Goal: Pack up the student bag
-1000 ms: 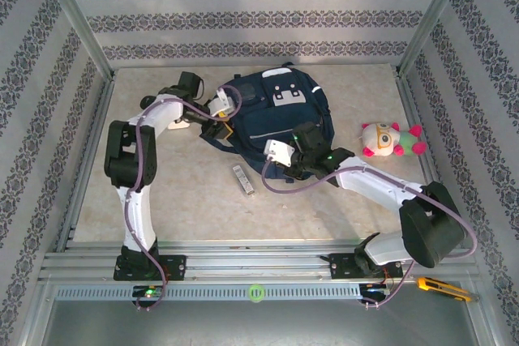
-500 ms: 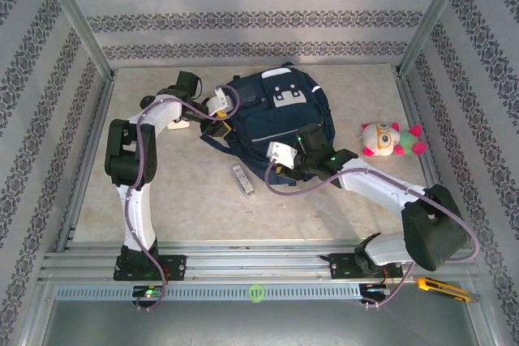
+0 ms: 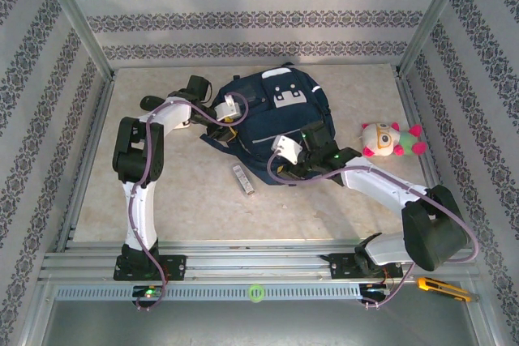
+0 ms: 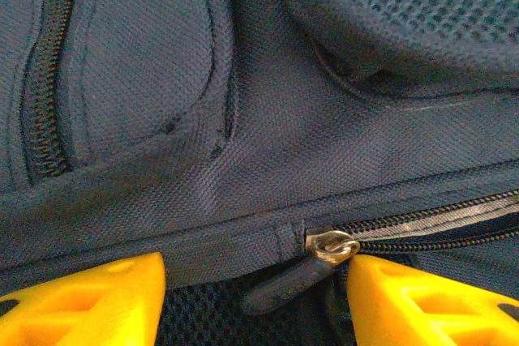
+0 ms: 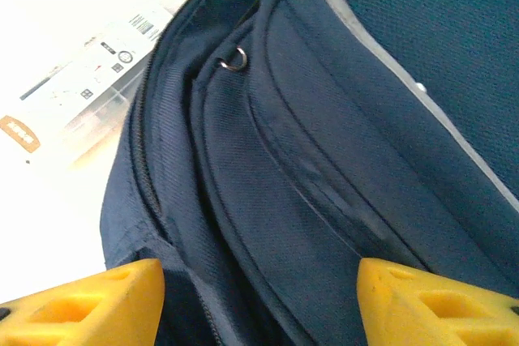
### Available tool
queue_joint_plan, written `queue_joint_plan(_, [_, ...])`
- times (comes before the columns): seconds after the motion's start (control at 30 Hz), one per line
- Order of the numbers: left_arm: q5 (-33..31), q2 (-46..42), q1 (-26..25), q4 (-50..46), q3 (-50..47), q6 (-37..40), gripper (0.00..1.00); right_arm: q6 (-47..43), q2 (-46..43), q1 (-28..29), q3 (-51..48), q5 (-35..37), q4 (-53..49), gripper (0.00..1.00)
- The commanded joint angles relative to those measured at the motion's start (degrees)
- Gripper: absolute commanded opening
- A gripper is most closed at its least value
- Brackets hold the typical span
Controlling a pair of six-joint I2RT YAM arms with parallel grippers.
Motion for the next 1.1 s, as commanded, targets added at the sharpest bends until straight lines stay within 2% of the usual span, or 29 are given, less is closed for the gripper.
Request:
queue_joint_plan(0.0, [-0.8,1.3,-1.9,-2.1,0.3,0.6,0.58,8.1,-3.7,-1.0,-1.2,-1.7,0.7,0.65])
queue_joint_plan(0.13, [-3.8,0.0,-2.9,1.8,-3.4,-2.5,0.49,17.8,-8.7,-1.7,-3.8,-2.4,0.7,0.69])
queue_joint_plan(0.23, [-4.9,-1.7,-3.2,4.2,-6.6,-3.8,0.31,26.0,-12.7,-2.3,-6.4,-2.6,1.0,0.71])
queue_joint_plan(0.3, [-4.9,-3.0,-3.2,5.1,-8.2,-4.9,0.19,33.0,-14.8,-2.9,-8.0,-0.2,0.9,0.71])
queue_joint_plan(0.43, [-4.2,-6.6,-3.3,6.9,-11.8,-7.2,0.10,48.1,-18.0,-3.7,-10.7,7.8,-1.4,0.68])
queue_joint_plan(0.53, [-2.8,-8.2,-3.3,6.8,-13.0,-8.3,0.04,55.1,-18.8,-3.7,-14.3,6.8,1.8,0.63])
queue_joint_plan(0.6, [-2.2,-8.7,-3.4,6.1,-13.1,-8.8,0.03,58.0,-18.0,-3.5,-16.3,5.9,4.8,0.60])
queue_joint_plan(0.67, [-3.0,-9.2,-3.5,6.6,-13.6,-9.8,0.08,59.3,-16.8,-3.5,-17.1,5.3,6.4,0.60])
queue_joint_plan(0.73, [-5.8,-10.0,-3.5,10.1,-14.9,-13.5,0.26,59.8,-15.7,-3.5,-17.3,4.9,7.6,0.60])
queue_joint_plan(0.87, [-8.0,-10.0,-3.5,12.3,-15.5,-16.2,0.41,59.6,-14.0,-3.5,-17.2,3.6,9.3,0.60])
queue_joint_plan(0.97, [-8.3,-9.5,-4.0,12.0,-15.0,-16.2,0.41,60.2,-12.6,-3.5,-17.2,3.8,10.0,0.60])
queue_joint_plan(1.0, [-8.2,-9.4,-4.2,12.0,-14.8,-16.2,0.39,60.7,-12.1,-3.4,-17.2,3.9,10.0,0.59])
queue_joint_plan(1.07, [-7.6,-9.3,-4.4,11.8,-14.5,-16.5,0.27,61.8,-11.3,-3.4,-17.6,4.1,10.7,0.58])
